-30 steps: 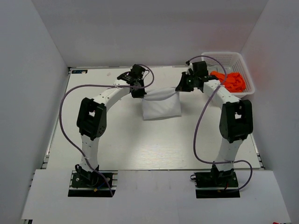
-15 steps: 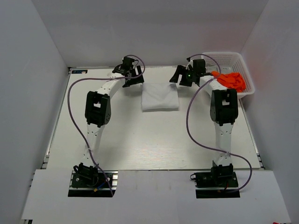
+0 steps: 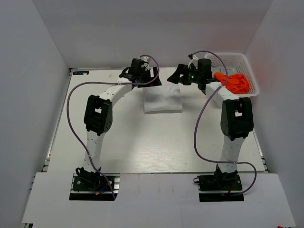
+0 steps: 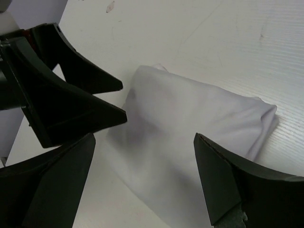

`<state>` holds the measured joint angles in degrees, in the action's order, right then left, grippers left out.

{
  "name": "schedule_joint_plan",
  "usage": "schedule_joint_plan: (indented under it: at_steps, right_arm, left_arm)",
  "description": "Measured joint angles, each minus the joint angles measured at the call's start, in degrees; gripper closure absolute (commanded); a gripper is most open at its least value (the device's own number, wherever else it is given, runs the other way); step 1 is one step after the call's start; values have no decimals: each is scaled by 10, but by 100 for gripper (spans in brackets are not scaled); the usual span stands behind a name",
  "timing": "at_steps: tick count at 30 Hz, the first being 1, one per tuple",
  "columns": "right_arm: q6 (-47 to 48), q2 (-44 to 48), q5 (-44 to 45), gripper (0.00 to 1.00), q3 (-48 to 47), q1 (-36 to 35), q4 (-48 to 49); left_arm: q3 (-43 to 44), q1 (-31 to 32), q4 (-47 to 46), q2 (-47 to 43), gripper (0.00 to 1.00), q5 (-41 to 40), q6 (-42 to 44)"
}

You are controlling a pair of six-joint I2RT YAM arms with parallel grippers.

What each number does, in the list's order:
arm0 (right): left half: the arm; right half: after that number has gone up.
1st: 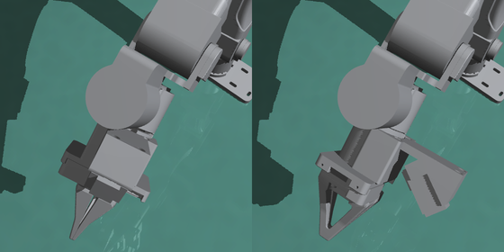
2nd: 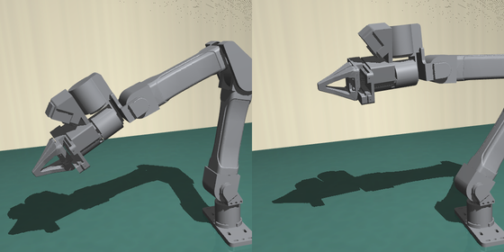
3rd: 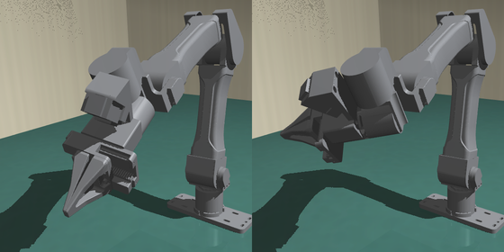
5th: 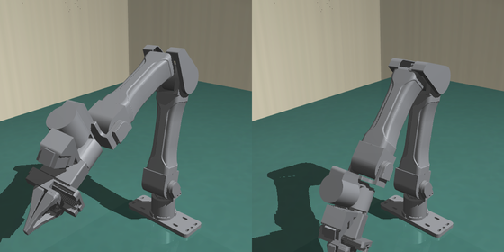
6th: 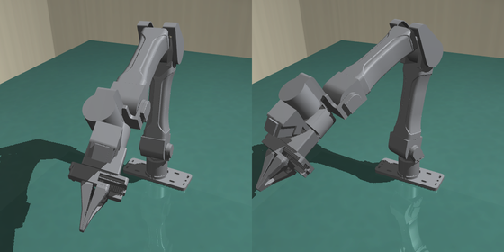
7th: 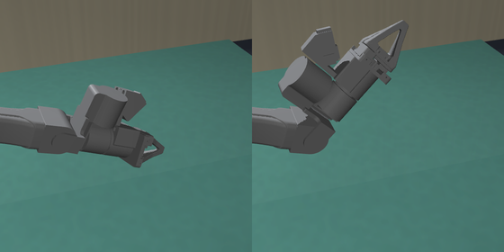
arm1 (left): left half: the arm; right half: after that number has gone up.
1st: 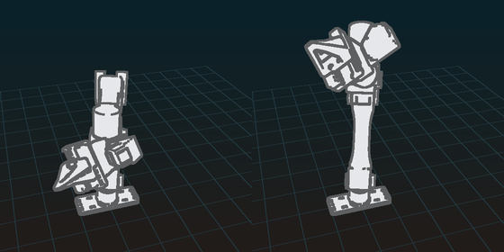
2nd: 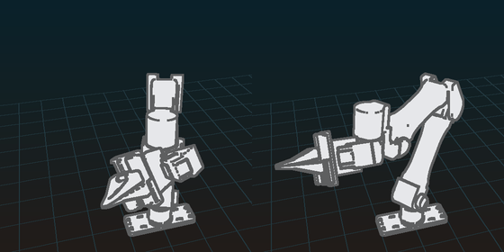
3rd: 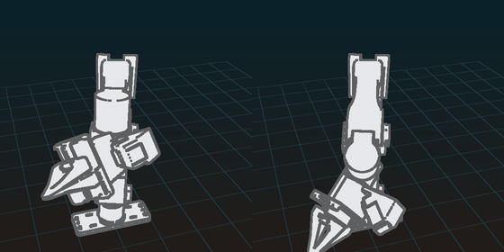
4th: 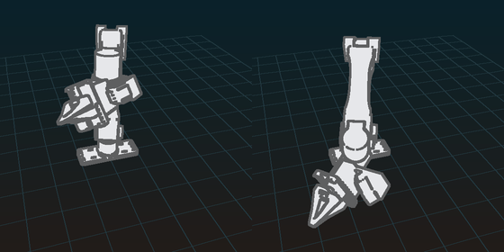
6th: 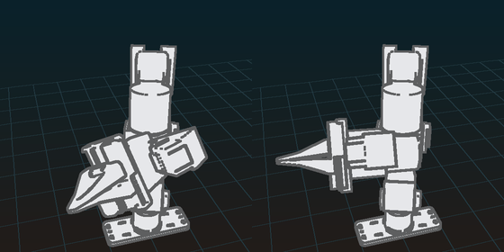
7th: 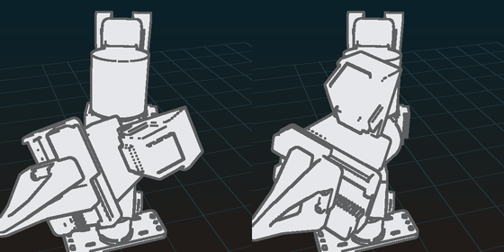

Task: Fold and stack the t-shirts
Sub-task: Smooth out wrinkles on the folded tshirt

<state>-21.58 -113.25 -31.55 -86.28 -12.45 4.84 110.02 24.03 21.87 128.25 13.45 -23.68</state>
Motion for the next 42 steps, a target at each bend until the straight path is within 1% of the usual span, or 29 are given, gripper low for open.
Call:
schedule_joint_plan:
  at_steps: [2, 5, 10, 11, 18, 22, 24, 25, 28, 30, 33, 35, 37, 40, 42]
  right_arm:
    - [-15, -27, -10, 10, -4, 0, 35]
    - [-38, -96, -19, 10, -32, 4, 63]
    - [-87, -219, -29, 10, -86, 11, 100]
    - [-101, -232, -45, 10, -88, 13, 126]
    - [-138, -234, -49, 10, -70, 19, 181]
    - [-125, -224, -59, 10, -69, 19, 167]
    - [-110, -204, -62, 10, -69, 19, 141]
    - [-102, -185, -58, 10, -57, 18, 145]
    - [-83, -84, -58, 10, 26, 14, 137]
    - [-73, -16, -59, 10, 67, 10, 139]
    - [-68, 52, -69, 10, 103, 1, 173]
    - [-74, 74, -77, 10, 134, -7, 214]
    - [-85, 74, -81, 10, 162, -12, 238]
    - [-110, 45, -85, 10, 203, -17, 268]
    - [-131, 9, -85, 10, 221, -16, 291]
  left_arm:
    - [20, 3, 0, 21, 0, 2, 3]
    - [50, -1, -1, 64, 0, -2, 4]
    - [43, -14, 2, 106, 0, -28, 6]
    - [44, -17, -3, 106, 0, -26, 6]
    - [71, -19, 7, 122, 0, -42, 6]
    - [89, -18, 24, 127, 0, -49, 8]
    - [93, -18, 34, 127, 0, -60, 12]
    - [93, -18, 37, 124, 0, -68, 14]
    - [85, -17, 51, 104, 0, -104, 21]
    - [71, -15, 54, 74, 0, -116, 26]
    - [55, -13, 56, 29, 0, -108, 30]
    - [28, -7, 47, -6, 0, -88, 26]
    - [-15, 1, 28, -36, 0, -64, 21]
    - [-108, 15, -7, -70, 0, -27, 8]
    - [-175, 23, -26, -77, 0, -9, -3]
